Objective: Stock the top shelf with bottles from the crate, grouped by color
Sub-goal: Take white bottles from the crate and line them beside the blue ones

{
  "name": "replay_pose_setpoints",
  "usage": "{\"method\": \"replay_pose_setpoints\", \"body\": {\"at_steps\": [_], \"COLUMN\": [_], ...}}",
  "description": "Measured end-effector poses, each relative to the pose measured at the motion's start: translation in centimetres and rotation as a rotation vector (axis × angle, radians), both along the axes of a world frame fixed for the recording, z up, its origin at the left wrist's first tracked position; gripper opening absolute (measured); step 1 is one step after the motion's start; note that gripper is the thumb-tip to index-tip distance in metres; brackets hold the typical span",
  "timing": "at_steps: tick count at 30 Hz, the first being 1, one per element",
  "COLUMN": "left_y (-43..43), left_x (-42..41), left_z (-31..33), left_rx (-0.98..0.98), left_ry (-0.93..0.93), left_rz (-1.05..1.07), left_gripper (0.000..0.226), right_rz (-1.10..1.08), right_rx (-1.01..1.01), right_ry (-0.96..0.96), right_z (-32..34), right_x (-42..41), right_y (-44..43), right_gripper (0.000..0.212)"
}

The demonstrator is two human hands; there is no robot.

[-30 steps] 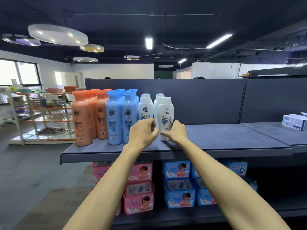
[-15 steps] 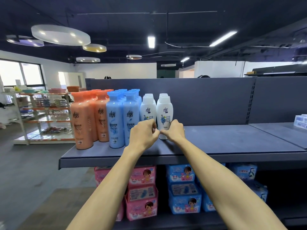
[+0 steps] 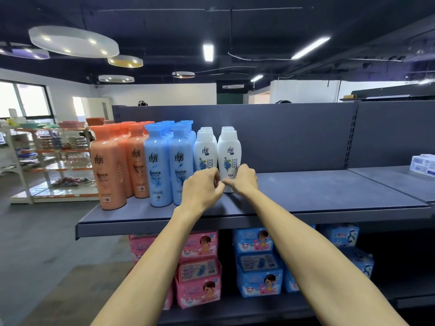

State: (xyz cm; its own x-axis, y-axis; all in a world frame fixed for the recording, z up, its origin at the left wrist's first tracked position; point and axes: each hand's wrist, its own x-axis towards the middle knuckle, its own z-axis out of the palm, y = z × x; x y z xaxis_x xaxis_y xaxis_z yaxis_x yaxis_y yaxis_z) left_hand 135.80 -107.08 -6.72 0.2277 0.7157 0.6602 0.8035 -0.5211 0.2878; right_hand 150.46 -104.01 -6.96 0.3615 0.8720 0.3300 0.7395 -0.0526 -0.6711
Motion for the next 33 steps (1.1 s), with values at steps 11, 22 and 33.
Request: {"method": "replay_pose_setpoints", "body": {"at_steps": [11, 22, 33], "left_y": [-2.7, -4.9, -9.7], "left_x": [0.3, 4.9, 17.5], "left_z": [1.0, 0.3, -2.0], "left_rx": [-0.007, -0.040, -0.055], "left_ry": [0.036, 0.072, 0.104], "left_rz": [-0.034, -0.111, -0.316], "left_gripper": [0.011, 0.010, 0.011], "right_rz": [-0.003, 0.014, -0.161], "right_rx": [-0.032, 0.005, 0.054], "right_ry": [-0.120, -0.240, -0.347], "right_z": [0.1, 0.3, -1.5], "right_x": [1.8, 6.9, 18.0], "right_y": [-3.6, -8.8, -17.0], "right_gripper": [0.060, 0.050, 0.035]}}
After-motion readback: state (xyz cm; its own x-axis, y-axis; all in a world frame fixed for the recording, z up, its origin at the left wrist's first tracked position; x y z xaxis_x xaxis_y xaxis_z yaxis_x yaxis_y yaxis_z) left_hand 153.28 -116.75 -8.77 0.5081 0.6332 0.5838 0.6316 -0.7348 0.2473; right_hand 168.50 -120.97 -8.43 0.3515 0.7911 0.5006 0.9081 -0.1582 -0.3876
